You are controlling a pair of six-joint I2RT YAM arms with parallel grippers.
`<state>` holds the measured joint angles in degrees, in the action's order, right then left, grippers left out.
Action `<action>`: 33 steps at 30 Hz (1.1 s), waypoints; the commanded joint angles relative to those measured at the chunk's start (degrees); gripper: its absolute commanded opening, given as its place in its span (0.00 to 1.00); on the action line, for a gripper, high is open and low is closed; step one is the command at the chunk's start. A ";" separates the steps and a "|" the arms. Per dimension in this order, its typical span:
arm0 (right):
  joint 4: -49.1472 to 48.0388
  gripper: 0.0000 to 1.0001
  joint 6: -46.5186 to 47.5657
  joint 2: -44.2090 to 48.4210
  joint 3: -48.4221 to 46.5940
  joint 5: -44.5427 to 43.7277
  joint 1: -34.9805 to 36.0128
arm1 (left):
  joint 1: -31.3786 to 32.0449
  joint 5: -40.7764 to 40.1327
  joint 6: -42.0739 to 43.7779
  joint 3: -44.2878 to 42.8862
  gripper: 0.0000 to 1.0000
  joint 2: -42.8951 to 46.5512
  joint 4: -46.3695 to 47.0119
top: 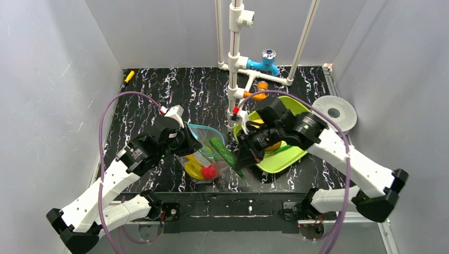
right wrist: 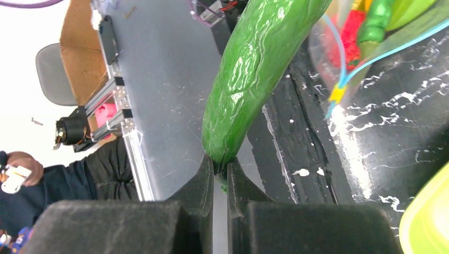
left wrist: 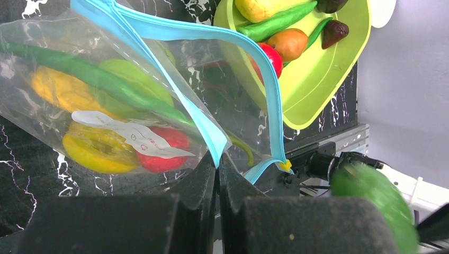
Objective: Place the food in the zip-top bag and seal the zipper
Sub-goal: Place the fake vegetable in the zipper food storage bag.
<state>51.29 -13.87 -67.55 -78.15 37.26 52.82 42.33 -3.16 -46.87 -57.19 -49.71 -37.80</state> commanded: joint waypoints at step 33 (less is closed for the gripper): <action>22.02 0.04 1.83 -46.50 -46.44 -13.43 3.66 | 0.00 3.16 0.53 -2.67 0.00 2.24 -2.77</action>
<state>75.24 -11.84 -114.87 -125.08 24.08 55.83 42.33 -0.80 -46.89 -57.56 -47.81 -39.57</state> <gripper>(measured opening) 0.102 0.012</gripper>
